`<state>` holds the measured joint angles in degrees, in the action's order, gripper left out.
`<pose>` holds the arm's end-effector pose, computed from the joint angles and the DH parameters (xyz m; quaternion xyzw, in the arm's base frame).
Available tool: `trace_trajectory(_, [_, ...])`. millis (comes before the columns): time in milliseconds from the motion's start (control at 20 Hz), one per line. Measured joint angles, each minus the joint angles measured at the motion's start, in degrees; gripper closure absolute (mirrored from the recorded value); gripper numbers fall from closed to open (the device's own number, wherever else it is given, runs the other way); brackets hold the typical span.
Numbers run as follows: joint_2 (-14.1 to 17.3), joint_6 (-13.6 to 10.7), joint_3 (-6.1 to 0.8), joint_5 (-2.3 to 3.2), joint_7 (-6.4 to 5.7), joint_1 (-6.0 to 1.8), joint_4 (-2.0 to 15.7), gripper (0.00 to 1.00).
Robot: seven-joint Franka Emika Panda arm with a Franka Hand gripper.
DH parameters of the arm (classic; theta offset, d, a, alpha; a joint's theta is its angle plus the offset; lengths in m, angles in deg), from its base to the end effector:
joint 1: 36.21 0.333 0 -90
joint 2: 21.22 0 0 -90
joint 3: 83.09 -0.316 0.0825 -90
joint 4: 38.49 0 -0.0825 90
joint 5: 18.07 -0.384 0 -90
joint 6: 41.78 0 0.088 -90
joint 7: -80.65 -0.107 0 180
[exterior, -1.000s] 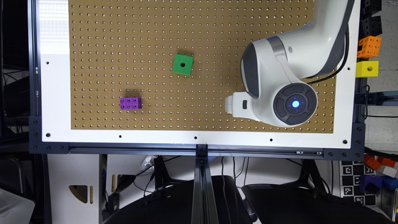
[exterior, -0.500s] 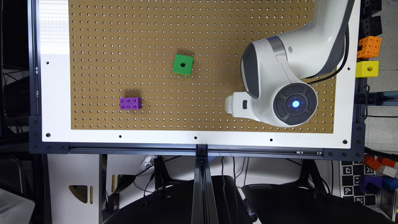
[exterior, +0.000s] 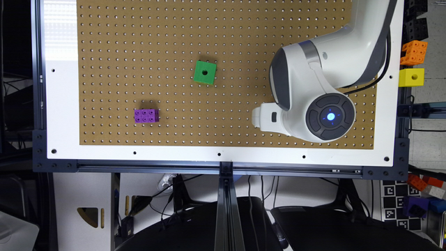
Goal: Pick up pink block.
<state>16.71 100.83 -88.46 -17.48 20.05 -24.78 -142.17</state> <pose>0.6260 0.1849 0.1780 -0.9252 0.3785 0.0080 0.0263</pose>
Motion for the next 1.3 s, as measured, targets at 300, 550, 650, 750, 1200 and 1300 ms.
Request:
trace_trajectory(300, [0.0, 0.0, 0.0, 0.0, 0.0, 0.0, 0.0, 1.0])
trace_trajectory(550, [0.0, 0.0, 0.0, 0.0, 0.0, 0.0, 0.0, 1.0])
trace_trajectory(650, [-0.14, -0.04, 0.0, 0.0, 0.0, -0.01, 0.0, 1.0])
trace_trajectory(750, [-0.82, -0.47, 0.01, 0.0, 0.0, -0.02, 0.0, 1.0])
trace_trajectory(1200, [-8.02, -7.68, 0.0, 0.0, 0.0, -0.03, -0.04, 1.0])
trace_trajectory(1300, [-9.16, -8.91, 0.0, 0.0, 0.0, -0.03, -0.05, 1.0])
